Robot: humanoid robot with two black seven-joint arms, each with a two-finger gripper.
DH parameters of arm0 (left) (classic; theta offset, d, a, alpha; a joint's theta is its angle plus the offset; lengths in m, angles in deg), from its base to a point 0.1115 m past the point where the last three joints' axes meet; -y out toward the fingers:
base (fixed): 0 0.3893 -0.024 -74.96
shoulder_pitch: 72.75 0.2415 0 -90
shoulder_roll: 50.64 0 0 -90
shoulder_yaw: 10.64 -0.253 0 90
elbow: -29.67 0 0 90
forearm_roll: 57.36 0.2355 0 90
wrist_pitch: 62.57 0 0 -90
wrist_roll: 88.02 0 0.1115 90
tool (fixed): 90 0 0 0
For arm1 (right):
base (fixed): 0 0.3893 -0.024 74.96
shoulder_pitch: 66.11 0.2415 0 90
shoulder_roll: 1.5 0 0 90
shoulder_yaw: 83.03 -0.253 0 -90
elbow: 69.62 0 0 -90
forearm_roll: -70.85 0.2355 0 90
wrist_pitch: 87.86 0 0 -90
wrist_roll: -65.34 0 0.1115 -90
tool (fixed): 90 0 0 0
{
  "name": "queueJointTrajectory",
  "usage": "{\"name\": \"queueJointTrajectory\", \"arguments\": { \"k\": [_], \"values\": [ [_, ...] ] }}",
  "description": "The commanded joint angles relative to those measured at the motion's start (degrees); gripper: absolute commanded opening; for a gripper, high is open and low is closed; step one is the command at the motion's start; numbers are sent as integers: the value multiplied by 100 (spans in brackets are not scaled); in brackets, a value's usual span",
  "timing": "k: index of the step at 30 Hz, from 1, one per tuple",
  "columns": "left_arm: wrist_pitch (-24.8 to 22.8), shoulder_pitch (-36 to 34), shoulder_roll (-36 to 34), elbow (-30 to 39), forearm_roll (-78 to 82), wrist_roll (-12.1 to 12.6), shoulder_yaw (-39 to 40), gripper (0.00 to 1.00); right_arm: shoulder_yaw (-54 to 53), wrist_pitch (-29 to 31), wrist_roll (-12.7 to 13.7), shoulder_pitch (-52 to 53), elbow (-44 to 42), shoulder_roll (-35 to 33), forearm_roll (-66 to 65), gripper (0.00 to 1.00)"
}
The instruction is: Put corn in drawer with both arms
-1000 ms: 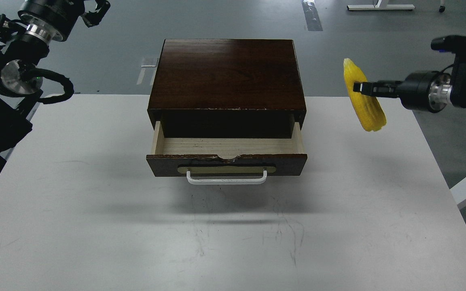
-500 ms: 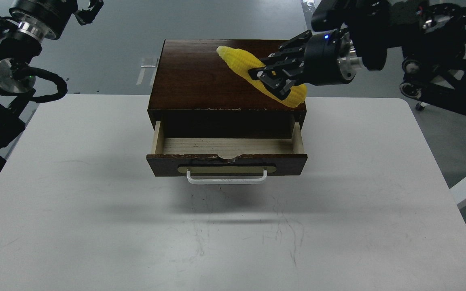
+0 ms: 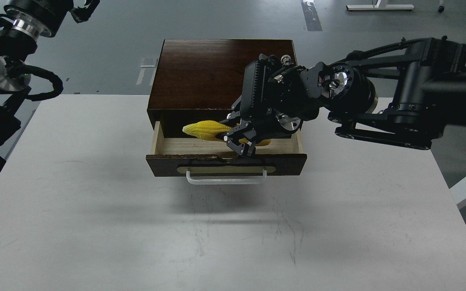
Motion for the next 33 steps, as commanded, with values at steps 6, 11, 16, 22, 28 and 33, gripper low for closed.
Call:
{"name": "queueJointTrajectory", "arguments": {
  "k": [6,11,16,22,28,33],
  "values": [
    [0,-16,-106,0,-1,6,0,98,1,0,-1,-22,-20,27,8,79],
    [0,-25,-141,0,-1,6,0,98,-130,-9,-1,13,-38,1,131,90],
    [0,-25,-238,0,-1,6,0,98,-972,-9,-1,30,-160,-43,525,97],
    [0,-34,-264,0,-1,-2,0,98,-2178,26,-1,-13,-732,-60,2273,100],
    [0,-8,-247,-26,-27,6,44,98,-2398,-53,87,-356,-1162,-341,4945,100],
    [0,45,-212,-44,-36,6,35,98,-3274,-307,61,-1074,-1828,-649,6859,100]
  ]
}}
